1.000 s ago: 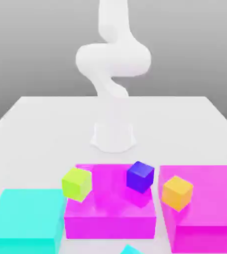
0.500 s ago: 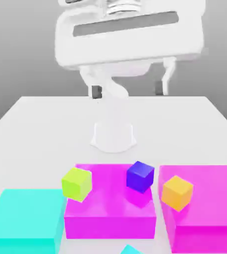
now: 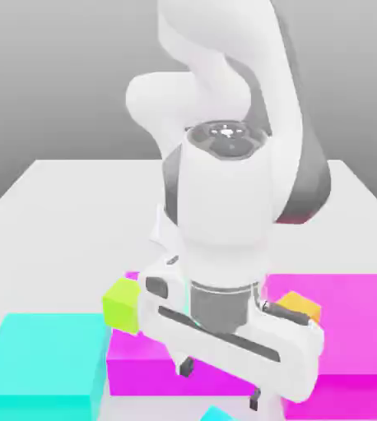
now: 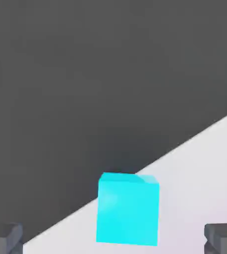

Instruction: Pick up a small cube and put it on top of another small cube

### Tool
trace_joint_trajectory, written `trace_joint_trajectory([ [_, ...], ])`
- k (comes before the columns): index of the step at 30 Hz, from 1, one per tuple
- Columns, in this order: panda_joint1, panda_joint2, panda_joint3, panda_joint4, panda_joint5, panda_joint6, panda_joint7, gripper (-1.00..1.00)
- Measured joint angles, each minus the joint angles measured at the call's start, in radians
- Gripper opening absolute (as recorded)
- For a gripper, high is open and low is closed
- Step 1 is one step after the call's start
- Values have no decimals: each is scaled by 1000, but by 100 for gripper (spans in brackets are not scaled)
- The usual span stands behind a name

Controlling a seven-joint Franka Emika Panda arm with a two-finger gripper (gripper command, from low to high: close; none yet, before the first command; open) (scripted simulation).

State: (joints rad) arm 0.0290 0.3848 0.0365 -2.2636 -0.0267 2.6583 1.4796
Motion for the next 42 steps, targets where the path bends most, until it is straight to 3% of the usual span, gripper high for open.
trace_joint_trajectory([
  [3, 6, 109, -7, 21, -8, 78, 13, 0],
  [4, 7, 136, -8, 27, -9, 99, 14, -100],
  [11, 7, 139, -8, 28, -10, 102, 15, -100],
  [16, -1, -18, 5, -15, -1, -12, -12, -100],
  [26, -12, -379, 84, -254, 48, -135, -465, -100],
  [38, 106, -806, 36, -546, 78, -270, -1002, -100],
  [42, 111, -727, 39, -594, 74, -142, -1035, -100],
])
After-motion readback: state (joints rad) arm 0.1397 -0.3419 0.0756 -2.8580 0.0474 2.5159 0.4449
